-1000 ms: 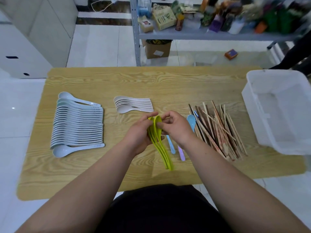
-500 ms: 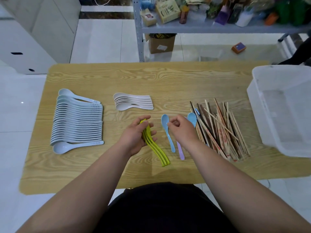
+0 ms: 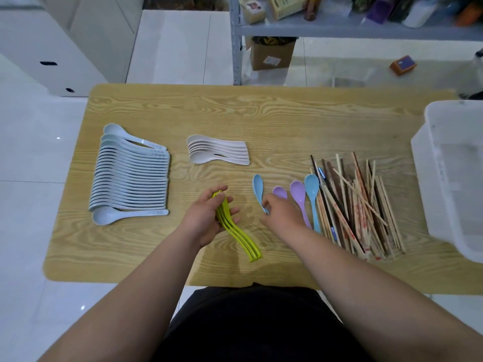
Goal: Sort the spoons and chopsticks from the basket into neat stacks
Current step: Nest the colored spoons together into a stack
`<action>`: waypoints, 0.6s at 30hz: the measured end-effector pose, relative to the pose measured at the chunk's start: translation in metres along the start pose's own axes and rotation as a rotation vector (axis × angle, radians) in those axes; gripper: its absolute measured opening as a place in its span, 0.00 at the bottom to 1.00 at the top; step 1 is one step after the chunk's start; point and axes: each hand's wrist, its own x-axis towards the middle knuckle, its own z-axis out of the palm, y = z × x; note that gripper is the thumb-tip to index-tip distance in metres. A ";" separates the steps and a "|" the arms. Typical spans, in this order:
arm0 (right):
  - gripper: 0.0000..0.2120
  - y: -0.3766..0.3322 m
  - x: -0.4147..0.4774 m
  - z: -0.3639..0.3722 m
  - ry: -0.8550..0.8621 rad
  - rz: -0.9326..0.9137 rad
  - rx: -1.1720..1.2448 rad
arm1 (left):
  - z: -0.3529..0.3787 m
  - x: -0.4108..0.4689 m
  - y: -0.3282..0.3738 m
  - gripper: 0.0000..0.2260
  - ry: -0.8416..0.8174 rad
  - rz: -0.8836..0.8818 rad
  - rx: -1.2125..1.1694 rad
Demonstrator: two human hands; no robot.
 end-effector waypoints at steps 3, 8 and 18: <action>0.06 -0.014 -0.016 -0.010 0.042 0.019 0.379 | -0.004 0.001 0.007 0.12 -0.027 0.019 0.008; 0.11 -0.038 -0.046 -0.013 0.037 -0.017 0.718 | 0.001 0.001 0.023 0.09 -0.106 0.064 0.018; 0.09 -0.054 -0.085 -0.014 -0.072 0.000 1.086 | 0.023 -0.008 0.028 0.11 -0.152 0.202 0.099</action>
